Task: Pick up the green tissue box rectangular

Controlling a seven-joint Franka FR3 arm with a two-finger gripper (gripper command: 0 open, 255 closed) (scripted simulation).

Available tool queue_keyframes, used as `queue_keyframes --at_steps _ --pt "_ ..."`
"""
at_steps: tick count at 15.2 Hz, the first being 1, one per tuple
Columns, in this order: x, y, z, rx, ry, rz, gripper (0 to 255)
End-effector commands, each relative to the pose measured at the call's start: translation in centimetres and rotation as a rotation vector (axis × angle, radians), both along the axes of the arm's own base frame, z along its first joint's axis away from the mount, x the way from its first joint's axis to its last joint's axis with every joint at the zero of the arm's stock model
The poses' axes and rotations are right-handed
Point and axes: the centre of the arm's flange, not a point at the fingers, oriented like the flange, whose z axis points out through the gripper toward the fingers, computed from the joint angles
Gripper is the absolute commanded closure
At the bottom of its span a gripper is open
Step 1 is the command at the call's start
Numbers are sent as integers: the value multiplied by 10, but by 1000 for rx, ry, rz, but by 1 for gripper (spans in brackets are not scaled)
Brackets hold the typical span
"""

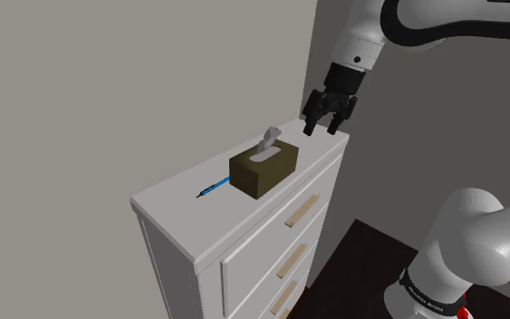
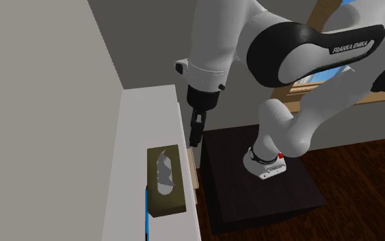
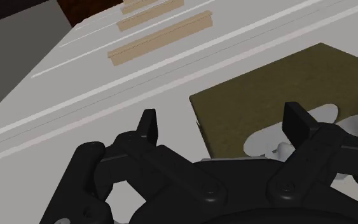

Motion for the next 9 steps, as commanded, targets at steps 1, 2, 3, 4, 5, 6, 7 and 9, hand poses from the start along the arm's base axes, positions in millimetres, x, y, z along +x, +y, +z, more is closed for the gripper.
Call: queue_keyframes --at_steps 1,2,3,4,5,6,7,9 --pt "8 21 0 29 -24 -51 0" --pt "13 31 0 41 -36 -74 0" --pt "18 41 0 54 -48 -97 0" --pt "23 51 0 67 -60 -121 0" --pt "28 60 0 80 -72 -144 0" --pt "34 70 1 92 -83 -167 0" --pt "40 79 1 105 -95 -191 0" --pt "52 97 3 131 -119 -237 0"
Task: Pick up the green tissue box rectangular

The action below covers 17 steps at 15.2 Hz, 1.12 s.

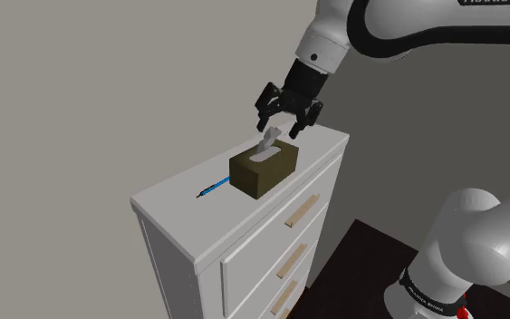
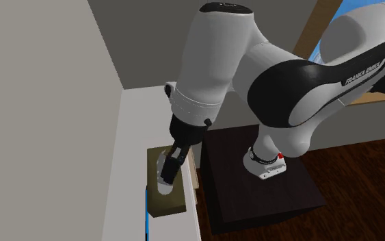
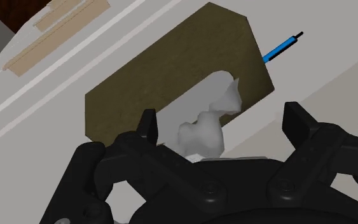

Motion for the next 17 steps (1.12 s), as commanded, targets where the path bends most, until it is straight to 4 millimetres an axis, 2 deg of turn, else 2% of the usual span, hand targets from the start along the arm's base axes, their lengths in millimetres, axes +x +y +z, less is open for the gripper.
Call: queue_keyframes --at_steps 1,8,10,11,17 --pt "15 17 2 27 -23 -45 0" --pt "15 17 -35 27 -23 -45 0" --pt "15 17 -38 27 -23 -45 0" --pt "15 16 -39 27 -23 -45 255" --pt "13 17 -39 27 -23 -45 255"
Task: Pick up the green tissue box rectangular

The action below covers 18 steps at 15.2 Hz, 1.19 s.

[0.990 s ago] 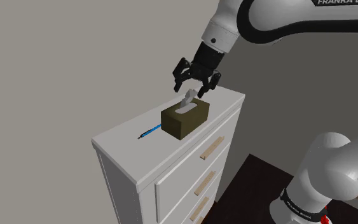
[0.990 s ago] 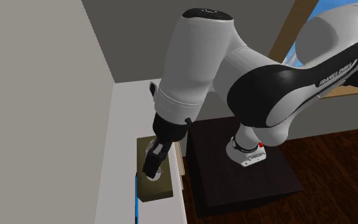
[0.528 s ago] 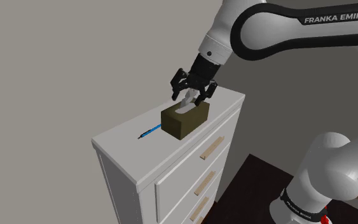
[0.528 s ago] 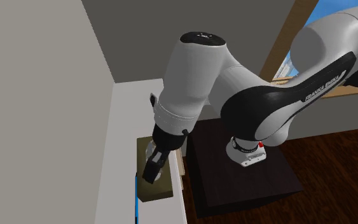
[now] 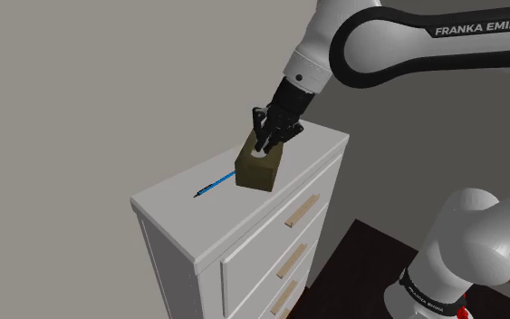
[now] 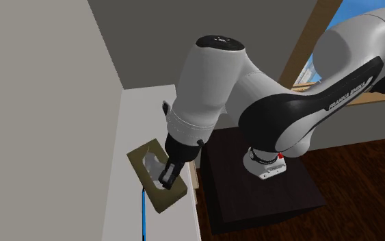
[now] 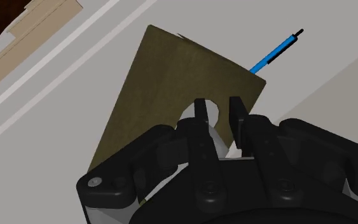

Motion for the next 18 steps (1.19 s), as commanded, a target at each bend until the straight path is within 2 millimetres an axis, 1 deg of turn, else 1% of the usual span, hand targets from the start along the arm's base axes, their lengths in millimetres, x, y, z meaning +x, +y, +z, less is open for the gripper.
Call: queue_keyframes --at_steps 1,3,18 --pt "0 0 -3 -2 6 1 255" --pt "2 0 -2 -2 6 1 255" --pt "2 0 77 -2 6 1 255"
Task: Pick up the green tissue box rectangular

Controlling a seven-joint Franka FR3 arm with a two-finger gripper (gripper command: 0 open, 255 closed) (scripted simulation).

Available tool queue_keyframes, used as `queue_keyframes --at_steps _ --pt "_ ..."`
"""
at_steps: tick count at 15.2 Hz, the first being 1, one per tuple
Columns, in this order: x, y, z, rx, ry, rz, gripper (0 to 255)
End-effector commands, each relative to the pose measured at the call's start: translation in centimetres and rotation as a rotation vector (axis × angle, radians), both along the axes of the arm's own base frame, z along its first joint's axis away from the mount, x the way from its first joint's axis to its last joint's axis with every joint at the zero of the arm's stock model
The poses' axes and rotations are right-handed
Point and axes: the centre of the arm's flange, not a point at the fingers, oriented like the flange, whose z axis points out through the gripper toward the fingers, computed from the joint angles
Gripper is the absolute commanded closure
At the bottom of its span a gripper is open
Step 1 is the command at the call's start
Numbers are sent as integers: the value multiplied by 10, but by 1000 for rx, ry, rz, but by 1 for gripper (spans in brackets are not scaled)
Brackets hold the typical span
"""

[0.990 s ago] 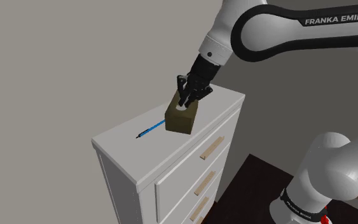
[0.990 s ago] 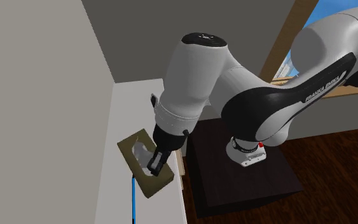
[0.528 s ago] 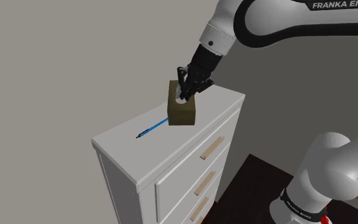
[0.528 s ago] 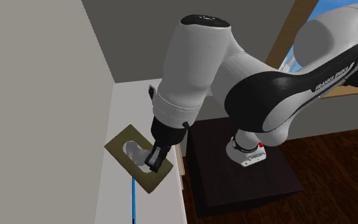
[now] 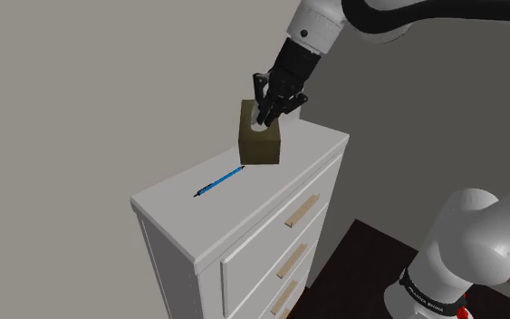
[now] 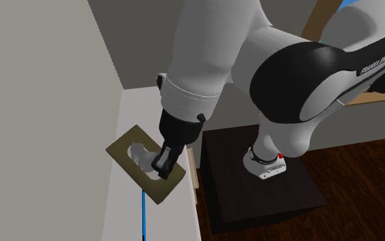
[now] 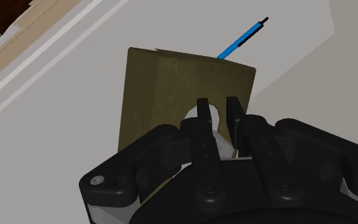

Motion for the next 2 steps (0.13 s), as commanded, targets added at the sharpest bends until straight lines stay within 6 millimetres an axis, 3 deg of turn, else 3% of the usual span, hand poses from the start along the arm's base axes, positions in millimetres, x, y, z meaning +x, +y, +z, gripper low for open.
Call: queue_keyframes --at_steps 1,2 --pt "0 -1 6 0 0 0 255" --pt "0 -1 6 0 0 0 255"
